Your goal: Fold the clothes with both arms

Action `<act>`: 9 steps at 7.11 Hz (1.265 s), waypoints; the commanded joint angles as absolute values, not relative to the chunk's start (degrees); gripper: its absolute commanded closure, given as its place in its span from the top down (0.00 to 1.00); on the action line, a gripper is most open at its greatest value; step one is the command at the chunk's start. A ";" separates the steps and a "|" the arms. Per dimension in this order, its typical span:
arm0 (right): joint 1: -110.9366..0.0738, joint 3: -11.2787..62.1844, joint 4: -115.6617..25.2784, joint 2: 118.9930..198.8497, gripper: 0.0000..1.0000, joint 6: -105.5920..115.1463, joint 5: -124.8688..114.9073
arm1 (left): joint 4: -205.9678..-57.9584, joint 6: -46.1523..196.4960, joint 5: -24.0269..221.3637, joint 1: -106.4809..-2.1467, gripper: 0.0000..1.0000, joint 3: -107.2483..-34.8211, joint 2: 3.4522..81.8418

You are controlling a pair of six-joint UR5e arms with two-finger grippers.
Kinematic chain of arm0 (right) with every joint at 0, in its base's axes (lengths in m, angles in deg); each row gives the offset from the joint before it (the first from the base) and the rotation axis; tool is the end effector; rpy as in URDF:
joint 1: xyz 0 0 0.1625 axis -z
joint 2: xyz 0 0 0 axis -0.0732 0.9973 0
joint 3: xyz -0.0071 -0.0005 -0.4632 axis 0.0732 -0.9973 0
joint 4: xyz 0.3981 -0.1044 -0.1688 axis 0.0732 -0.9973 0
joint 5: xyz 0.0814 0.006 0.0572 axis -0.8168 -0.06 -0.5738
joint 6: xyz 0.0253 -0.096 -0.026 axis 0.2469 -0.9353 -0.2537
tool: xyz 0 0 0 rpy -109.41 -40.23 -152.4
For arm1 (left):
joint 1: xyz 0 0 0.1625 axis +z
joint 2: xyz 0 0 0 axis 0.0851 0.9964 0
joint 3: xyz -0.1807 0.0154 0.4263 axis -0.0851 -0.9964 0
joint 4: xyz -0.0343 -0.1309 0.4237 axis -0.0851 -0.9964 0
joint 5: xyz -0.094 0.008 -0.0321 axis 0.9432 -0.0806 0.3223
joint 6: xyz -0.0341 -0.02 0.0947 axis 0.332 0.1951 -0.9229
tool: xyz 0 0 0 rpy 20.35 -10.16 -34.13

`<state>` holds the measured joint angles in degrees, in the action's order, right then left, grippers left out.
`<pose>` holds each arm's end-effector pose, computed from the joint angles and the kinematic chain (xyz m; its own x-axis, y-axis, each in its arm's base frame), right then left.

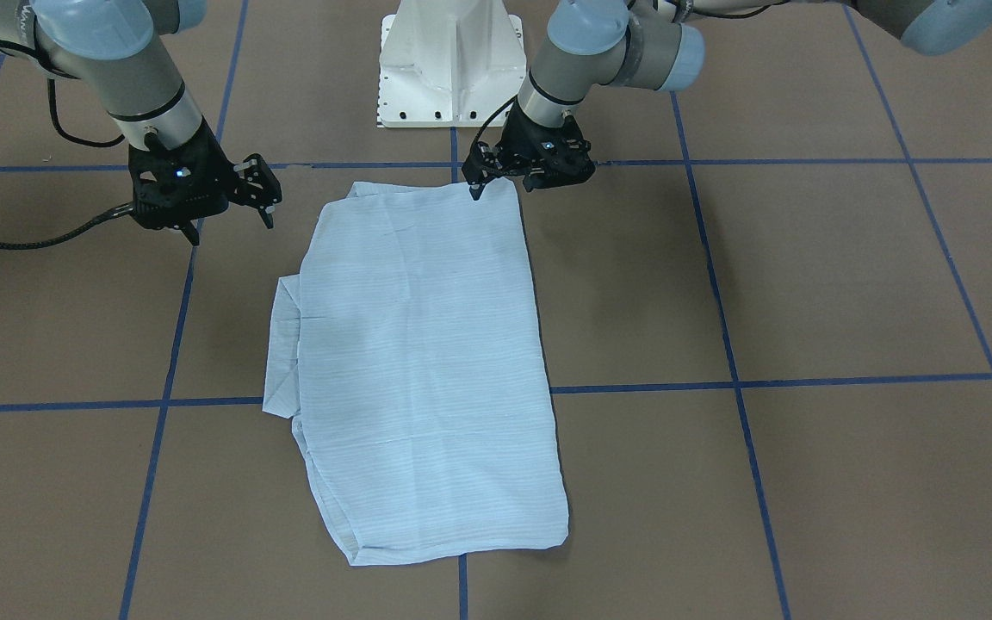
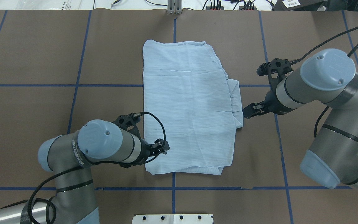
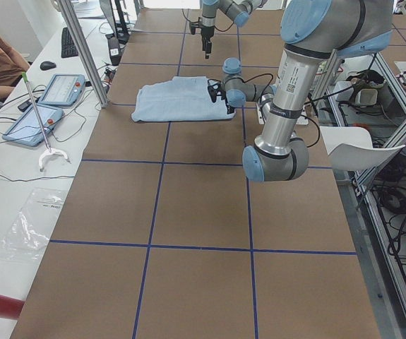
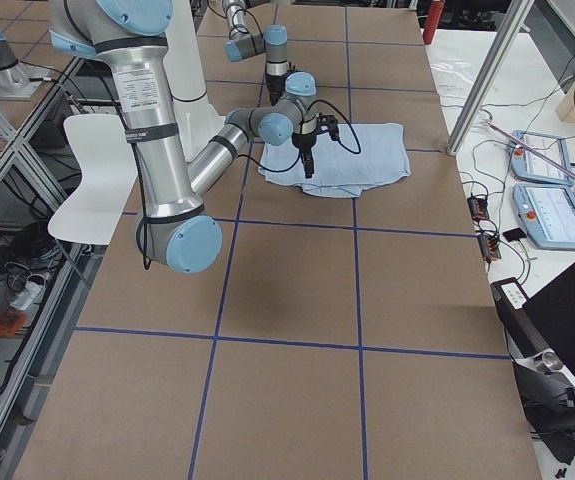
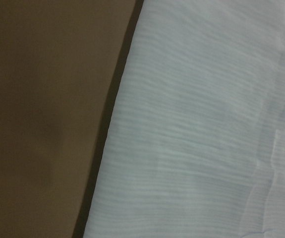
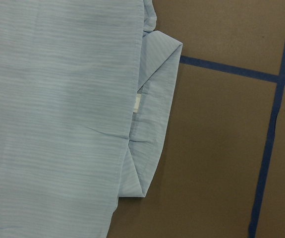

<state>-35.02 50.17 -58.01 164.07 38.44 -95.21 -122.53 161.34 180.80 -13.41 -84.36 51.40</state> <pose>-0.3826 -0.4320 0.3230 0.6726 -0.2108 0.7093 0.0769 0.9733 0.2163 0.6006 -0.3135 0.2475 0.4523 -0.3429 -0.8233 0.2008 0.9386 -0.2806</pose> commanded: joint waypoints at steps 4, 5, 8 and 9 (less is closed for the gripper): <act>-34.38 50.49 -58.01 164.00 1.00 39.60 -95.07 | -120.45 162.39 177.24 -10.23 0.78 -82.47 51.53; -34.38 50.41 -58.01 164.00 1.00 39.60 -94.99 | -120.45 162.39 177.33 -10.58 0.73 -82.28 51.53; -34.38 50.23 -58.01 164.08 1.00 39.52 -94.99 | -120.54 162.39 177.24 -11.03 0.56 -82.20 51.70; -34.38 50.32 -58.01 164.08 1.00 39.52 -94.99 | -120.54 162.48 177.33 -11.03 0.33 -82.28 51.79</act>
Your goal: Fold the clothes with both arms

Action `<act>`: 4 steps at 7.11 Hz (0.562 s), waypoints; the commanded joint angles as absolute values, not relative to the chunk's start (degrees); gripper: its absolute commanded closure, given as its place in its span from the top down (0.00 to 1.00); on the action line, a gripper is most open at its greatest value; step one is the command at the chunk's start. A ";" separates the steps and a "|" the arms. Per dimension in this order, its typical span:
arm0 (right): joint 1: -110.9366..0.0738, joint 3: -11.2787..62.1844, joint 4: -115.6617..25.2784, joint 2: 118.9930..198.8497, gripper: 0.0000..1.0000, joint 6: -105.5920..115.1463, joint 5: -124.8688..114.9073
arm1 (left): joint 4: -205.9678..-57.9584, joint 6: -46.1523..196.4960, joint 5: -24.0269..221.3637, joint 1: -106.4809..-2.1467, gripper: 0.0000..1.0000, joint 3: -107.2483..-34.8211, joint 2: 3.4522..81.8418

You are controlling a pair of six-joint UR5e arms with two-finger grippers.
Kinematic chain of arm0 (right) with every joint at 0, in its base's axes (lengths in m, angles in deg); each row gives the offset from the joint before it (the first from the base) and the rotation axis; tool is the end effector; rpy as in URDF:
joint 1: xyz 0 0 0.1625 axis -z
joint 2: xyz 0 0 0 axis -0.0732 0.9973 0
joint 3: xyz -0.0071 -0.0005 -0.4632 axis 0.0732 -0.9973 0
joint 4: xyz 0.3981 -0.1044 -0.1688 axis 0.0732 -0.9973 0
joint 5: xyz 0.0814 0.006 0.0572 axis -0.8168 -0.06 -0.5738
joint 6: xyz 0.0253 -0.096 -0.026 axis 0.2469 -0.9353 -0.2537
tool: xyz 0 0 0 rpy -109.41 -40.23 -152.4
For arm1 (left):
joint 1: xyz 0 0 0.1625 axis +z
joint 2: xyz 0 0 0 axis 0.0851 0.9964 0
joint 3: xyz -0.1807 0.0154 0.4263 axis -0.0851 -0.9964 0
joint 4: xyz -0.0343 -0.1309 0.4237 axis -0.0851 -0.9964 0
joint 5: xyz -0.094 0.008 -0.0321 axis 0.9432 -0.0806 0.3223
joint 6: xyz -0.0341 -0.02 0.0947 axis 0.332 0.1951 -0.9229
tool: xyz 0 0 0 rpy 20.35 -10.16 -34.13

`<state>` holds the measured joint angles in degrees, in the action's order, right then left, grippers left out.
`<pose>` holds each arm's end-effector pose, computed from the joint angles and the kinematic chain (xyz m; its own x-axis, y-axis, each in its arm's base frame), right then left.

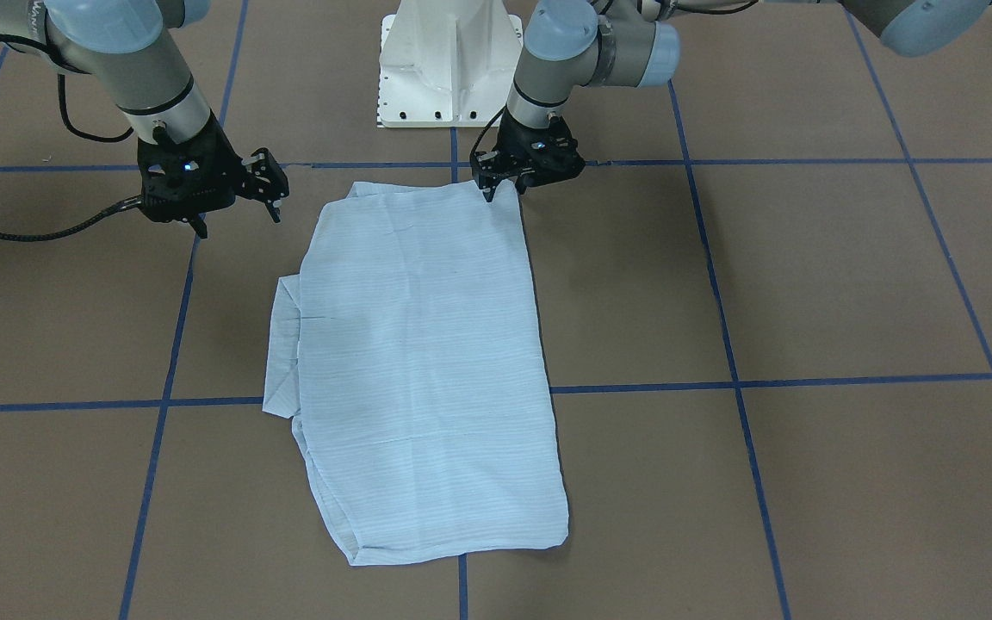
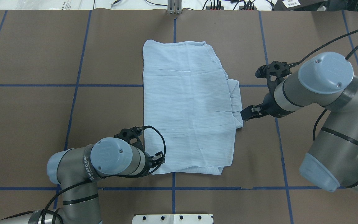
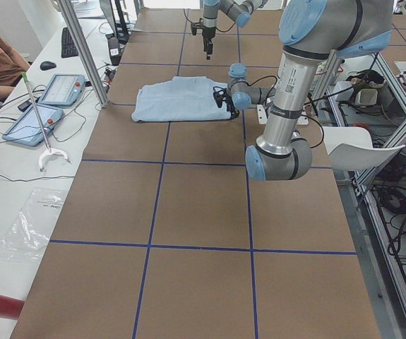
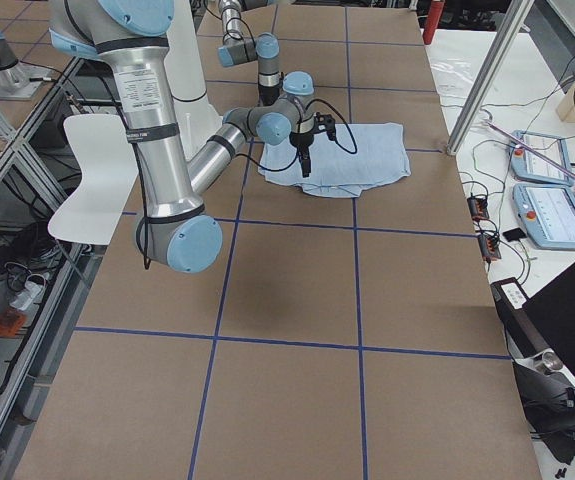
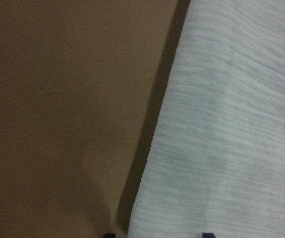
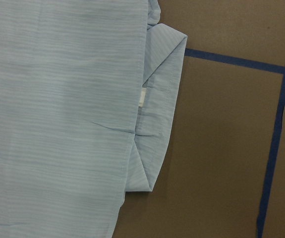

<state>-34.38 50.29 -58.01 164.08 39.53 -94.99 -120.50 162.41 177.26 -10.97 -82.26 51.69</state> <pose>-0.3868 -0.4276 0.3223 0.6725 -0.2004 0.7125 0.0725 0.9759 0.2060 0.6253 -0.2975 0.2663 0.5043 -0.3553 -0.7870 0.2390 0.9333 -0.2682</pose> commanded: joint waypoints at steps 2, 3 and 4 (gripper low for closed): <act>-34.38 50.41 -58.01 163.82 1.00 39.69 -95.07 | -120.63 164.59 177.33 -10.94 0.00 -82.28 52.06; -34.04 50.41 -57.66 163.56 1.00 41.35 -95.07 | -120.71 164.50 177.33 -11.03 0.00 -82.46 52.06; -32.29 50.32 -54.78 163.47 1.00 46.32 -94.99 | -120.71 164.50 177.42 -11.55 0.00 -83.07 52.14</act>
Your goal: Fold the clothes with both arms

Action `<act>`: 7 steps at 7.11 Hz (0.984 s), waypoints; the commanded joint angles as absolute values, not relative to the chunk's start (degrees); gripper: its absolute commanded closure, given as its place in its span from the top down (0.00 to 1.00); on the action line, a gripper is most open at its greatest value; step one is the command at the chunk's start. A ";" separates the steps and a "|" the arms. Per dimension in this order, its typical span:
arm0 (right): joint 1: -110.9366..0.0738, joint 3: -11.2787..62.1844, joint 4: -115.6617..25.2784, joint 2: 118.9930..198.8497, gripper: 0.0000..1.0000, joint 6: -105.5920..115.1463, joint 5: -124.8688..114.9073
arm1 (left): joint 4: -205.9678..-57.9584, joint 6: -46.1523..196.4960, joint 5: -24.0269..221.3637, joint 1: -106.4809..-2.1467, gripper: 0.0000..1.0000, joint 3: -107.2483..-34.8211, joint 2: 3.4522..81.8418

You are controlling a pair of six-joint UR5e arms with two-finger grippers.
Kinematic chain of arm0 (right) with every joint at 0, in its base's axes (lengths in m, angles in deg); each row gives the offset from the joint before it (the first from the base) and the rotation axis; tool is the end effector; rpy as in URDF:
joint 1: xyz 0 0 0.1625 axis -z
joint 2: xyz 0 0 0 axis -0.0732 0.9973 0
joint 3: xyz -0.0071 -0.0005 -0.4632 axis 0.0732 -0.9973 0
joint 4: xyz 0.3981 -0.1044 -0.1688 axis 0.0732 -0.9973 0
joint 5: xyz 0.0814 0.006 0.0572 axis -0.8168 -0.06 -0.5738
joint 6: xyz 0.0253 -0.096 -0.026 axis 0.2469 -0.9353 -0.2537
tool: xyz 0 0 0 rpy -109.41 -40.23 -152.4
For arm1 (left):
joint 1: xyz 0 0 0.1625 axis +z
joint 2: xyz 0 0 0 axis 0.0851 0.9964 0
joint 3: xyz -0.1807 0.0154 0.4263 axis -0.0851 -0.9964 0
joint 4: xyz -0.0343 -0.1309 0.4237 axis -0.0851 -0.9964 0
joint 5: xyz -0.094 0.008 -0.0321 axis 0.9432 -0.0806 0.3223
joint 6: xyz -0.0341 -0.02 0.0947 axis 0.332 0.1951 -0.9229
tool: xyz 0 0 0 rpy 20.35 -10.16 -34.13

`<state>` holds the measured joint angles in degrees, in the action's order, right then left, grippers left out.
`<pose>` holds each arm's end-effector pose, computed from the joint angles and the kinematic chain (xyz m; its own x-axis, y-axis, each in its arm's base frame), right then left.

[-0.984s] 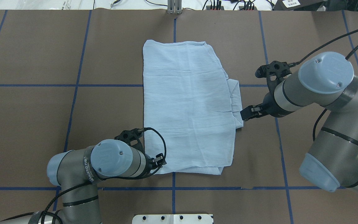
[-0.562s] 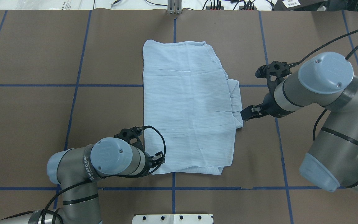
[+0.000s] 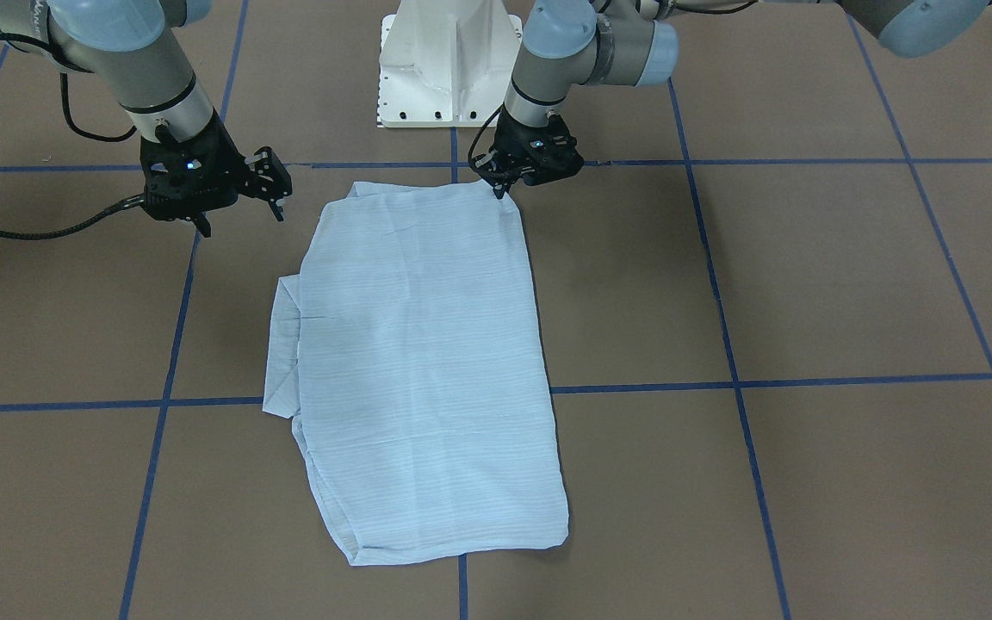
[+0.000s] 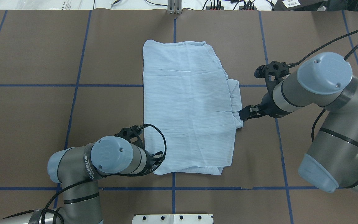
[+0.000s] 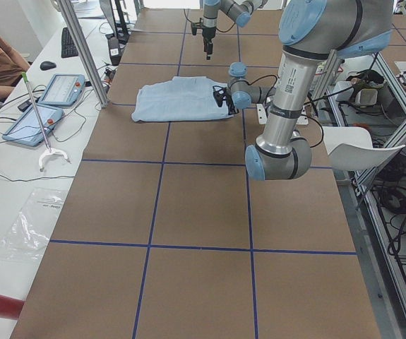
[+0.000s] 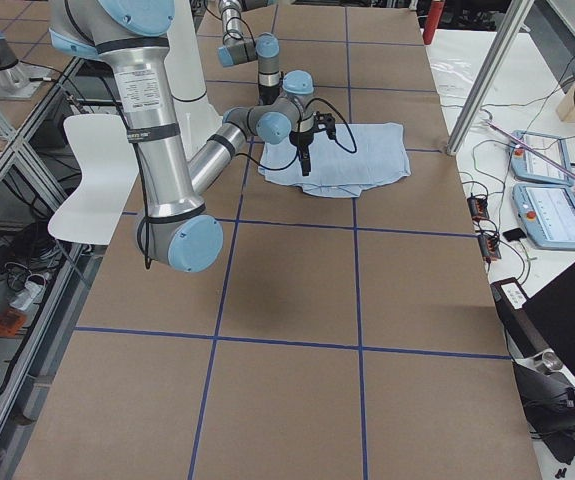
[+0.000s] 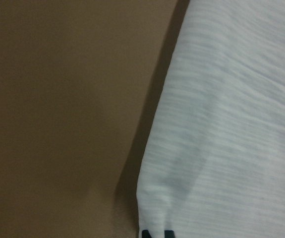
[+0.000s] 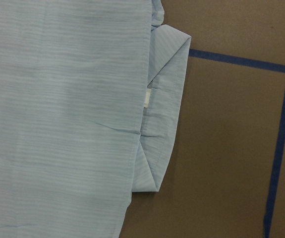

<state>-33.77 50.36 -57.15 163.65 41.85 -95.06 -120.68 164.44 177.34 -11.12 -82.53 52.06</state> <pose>-0.3920 -0.4239 0.3154 0.6590 -0.1785 0.7306 0.0529 0.9800 0.1917 0.6237 -0.2987 0.2593 0.4840 -0.3864 -0.7851 0.2539 0.9207 -0.2965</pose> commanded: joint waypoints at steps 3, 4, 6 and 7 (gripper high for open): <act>-22.74 50.06 -53.26 160.67 1.00 72.91 -87.82 | -120.63 164.50 177.59 -12.43 0.00 -83.51 52.85; -19.56 49.10 -53.87 159.44 1.00 81.09 -85.69 | -120.63 164.50 177.59 -12.52 0.00 -83.51 52.76; -16.81 45.85 -53.87 158.55 1.00 96.76 -84.01 | -120.63 164.50 177.59 -12.78 0.00 -83.51 52.76; -16.46 43.84 -53.96 157.16 1.00 102.04 -83.83 | -120.63 164.50 177.59 -12.78 0.00 -83.51 52.85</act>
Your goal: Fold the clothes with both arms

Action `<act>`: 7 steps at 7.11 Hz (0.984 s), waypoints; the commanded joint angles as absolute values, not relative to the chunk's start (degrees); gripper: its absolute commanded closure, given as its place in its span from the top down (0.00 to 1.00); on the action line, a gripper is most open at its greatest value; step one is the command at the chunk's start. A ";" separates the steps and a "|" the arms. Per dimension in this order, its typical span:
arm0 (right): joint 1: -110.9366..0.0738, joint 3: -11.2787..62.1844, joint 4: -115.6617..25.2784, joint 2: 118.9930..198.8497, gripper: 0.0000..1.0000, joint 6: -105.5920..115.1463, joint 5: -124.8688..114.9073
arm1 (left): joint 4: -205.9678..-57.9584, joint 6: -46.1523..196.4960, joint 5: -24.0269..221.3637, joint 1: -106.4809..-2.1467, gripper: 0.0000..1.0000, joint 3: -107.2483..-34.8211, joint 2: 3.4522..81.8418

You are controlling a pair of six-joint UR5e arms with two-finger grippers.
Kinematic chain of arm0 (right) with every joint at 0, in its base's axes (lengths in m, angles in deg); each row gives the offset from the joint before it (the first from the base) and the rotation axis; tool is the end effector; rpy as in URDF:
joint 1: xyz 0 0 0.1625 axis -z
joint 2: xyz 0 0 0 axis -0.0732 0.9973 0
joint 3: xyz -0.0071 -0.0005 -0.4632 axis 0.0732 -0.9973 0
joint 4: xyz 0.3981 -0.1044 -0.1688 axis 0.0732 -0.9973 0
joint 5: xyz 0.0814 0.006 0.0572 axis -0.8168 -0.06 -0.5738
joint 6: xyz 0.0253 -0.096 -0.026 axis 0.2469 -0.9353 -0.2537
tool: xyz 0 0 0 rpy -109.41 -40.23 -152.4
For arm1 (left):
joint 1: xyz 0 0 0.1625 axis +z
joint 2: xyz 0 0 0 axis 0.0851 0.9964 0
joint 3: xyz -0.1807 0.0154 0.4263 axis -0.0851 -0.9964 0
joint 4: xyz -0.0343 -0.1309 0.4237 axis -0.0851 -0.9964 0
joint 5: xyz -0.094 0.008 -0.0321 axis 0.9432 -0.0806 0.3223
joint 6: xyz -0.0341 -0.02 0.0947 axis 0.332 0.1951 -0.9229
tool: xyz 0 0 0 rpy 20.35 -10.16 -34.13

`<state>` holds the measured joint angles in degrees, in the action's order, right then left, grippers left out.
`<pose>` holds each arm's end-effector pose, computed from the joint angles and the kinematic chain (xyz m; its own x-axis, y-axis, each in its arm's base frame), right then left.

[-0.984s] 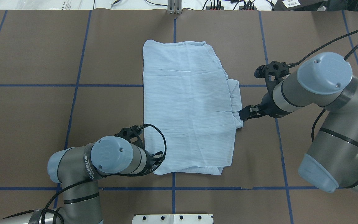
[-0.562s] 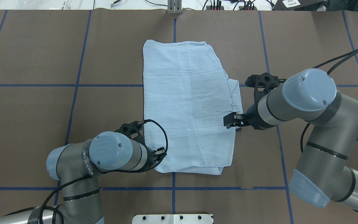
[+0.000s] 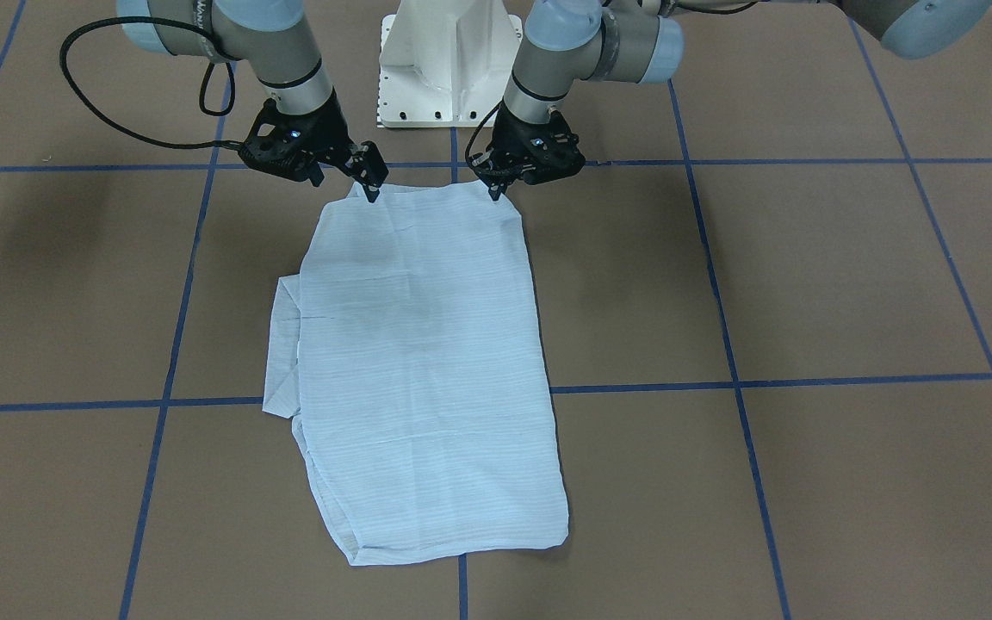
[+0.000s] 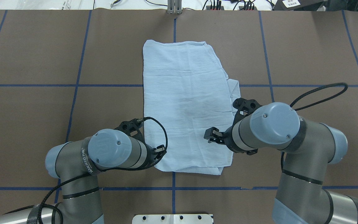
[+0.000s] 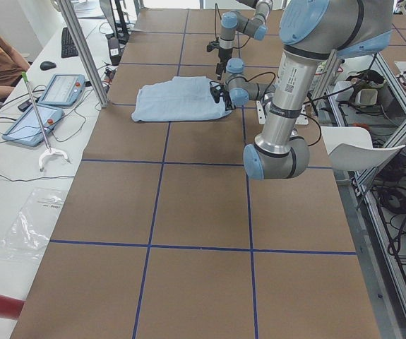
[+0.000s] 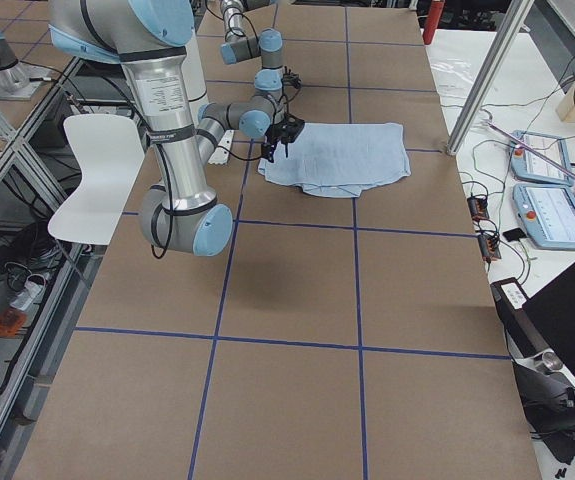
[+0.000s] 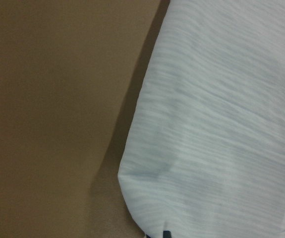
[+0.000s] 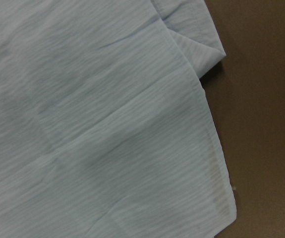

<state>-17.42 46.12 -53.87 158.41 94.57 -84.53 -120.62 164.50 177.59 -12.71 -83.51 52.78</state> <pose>-0.5250 -0.3274 0.2904 0.5291 0.5042 0.6825 -0.3704 0.8609 -0.3489 0.6112 -0.3142 0.2431 0.4521 -0.3938 -0.8003 0.2681 0.9157 -0.2992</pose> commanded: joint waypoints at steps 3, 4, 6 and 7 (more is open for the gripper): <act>-13.83 40.57 -54.05 156.26 1.00 106.92 -81.72 | -120.63 164.50 177.59 -12.87 0.00 -83.51 52.93; -13.03 40.56 -55.70 156.18 1.00 107.10 -81.71 | -120.63 164.50 177.59 -12.87 0.00 -83.51 52.94; -12.33 40.48 -56.33 156.09 1.00 107.19 -81.63 | -120.63 164.50 177.59 -12.87 0.00 -83.51 52.94; -11.98 40.48 -56.34 155.56 1.00 107.19 -81.63 | -120.63 164.50 177.59 -12.87 0.00 -83.51 53.02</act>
<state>-12.41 40.52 -56.19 156.00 107.16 -81.65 -120.62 164.50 177.59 -12.87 -83.51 52.96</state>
